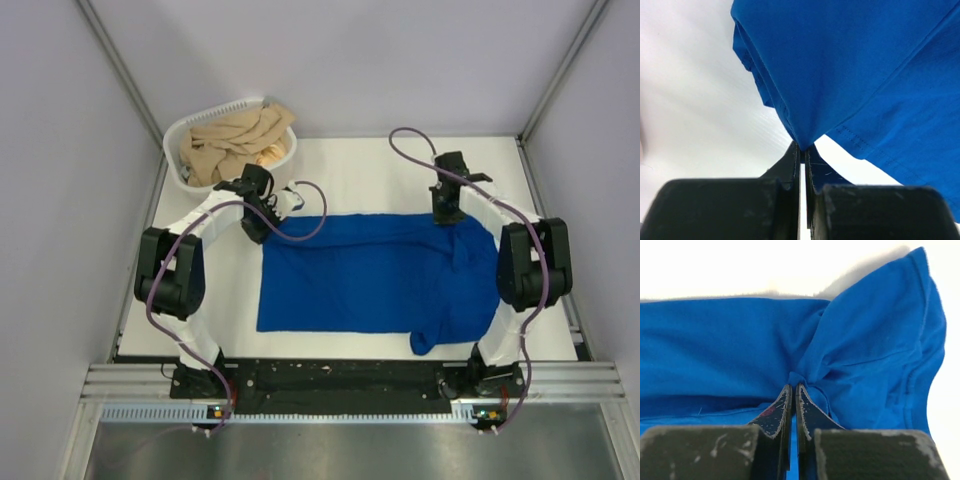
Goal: Fold and stack the t-shirts
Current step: Fold the flattened tshirt in 1/3 of the way
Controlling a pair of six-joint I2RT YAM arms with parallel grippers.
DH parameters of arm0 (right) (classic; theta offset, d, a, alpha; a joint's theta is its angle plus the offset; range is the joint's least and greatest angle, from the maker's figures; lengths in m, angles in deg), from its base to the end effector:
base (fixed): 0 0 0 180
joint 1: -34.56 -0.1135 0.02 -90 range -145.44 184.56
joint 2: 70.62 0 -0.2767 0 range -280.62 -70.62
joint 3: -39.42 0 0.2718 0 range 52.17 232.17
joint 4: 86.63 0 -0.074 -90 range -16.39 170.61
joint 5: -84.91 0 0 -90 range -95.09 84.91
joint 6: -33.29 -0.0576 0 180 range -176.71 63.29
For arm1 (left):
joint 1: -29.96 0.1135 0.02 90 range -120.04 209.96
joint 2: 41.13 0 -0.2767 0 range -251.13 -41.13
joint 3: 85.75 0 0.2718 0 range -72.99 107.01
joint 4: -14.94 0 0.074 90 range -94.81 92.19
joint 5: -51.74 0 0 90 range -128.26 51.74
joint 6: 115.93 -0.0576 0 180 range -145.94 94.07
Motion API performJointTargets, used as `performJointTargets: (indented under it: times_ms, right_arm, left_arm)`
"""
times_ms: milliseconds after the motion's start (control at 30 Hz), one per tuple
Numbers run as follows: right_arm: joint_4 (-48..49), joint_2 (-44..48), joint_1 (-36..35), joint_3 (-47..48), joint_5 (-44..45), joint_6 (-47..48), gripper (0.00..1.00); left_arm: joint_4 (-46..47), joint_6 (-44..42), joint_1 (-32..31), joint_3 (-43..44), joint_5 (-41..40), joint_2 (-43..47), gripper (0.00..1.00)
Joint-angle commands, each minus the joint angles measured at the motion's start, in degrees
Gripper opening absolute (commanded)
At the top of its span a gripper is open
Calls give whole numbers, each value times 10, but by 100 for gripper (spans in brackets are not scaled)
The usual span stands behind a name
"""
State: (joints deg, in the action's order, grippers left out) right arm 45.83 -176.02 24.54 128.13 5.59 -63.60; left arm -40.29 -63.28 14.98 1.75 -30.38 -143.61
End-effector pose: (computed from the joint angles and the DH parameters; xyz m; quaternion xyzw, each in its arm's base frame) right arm 0.4062 0.0609 0.1846 -0.0058 0.9708 -0.0571 0.2330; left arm 0.3715 -0.1076 0.1901 0.4440 0.8769 -0.0331 0.1813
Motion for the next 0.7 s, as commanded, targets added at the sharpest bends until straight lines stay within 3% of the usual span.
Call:
performJointTargets:
  times_ms: [0,233,433,667]
  right_arm:
    - [-17,69,-4,-27,3,-29,0]
    - [-29,121,-10,-86,-14,-57,3]
    - [-31,158,-24,-159,-60,-101,22]
    - [-58,200,-25,-209,-147,-129,26]
  left_arm:
    - [-15,5,3,14,-15,32,0]
    - [-29,5,3,8,-7,39,0]
    - [-24,3,3,-4,-5,32,0]
    - [-20,-1,3,-1,-4,31,0]
